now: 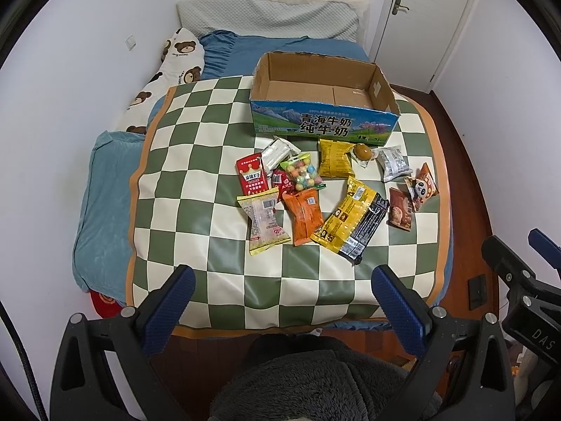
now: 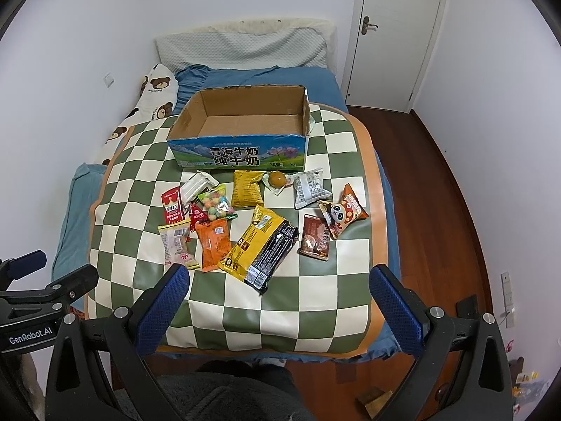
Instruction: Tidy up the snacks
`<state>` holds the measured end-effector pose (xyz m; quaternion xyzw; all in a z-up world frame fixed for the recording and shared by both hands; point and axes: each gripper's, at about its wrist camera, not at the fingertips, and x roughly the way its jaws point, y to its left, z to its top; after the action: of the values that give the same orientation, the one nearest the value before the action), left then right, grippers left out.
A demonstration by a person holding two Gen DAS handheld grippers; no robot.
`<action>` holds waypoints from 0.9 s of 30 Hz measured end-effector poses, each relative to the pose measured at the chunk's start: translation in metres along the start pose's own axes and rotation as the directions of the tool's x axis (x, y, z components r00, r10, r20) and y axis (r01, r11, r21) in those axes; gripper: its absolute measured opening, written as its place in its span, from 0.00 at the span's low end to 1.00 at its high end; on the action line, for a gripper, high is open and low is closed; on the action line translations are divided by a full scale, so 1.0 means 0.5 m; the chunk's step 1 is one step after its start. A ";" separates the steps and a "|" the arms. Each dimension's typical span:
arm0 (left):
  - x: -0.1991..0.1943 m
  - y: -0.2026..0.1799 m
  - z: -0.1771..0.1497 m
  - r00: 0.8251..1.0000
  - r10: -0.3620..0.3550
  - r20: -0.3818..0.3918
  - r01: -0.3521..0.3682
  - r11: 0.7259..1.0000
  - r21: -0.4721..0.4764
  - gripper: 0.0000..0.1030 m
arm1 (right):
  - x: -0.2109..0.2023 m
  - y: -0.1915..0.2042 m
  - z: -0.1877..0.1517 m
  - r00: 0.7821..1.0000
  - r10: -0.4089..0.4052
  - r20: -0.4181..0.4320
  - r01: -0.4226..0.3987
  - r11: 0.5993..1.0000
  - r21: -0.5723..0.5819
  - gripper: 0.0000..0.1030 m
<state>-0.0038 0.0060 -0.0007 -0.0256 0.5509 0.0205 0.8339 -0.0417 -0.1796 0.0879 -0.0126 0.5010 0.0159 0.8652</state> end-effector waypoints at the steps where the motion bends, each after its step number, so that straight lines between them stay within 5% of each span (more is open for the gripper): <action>1: -0.001 0.001 0.003 1.000 -0.001 -0.001 0.001 1.000 0.001 1.00 | 0.000 0.001 0.000 1.000 0.000 -0.002 0.000 1.000 -0.001 1.00; 19: -0.002 0.001 -0.001 1.000 -0.004 -0.004 0.004 1.000 -0.001 1.00 | -0.003 0.006 -0.003 1.000 0.012 -0.008 -0.012 1.000 0.001 1.00; 27: 0.105 0.056 0.046 0.996 0.080 -0.035 -0.082 0.994 -0.074 1.00 | 0.136 0.001 0.010 0.993 0.086 -0.084 -0.078 0.992 0.097 1.00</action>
<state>0.0362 0.0355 -0.0404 -0.0352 0.5635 0.0747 0.8220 -0.0036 -0.1777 0.0313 0.0478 0.5389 0.0273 0.8406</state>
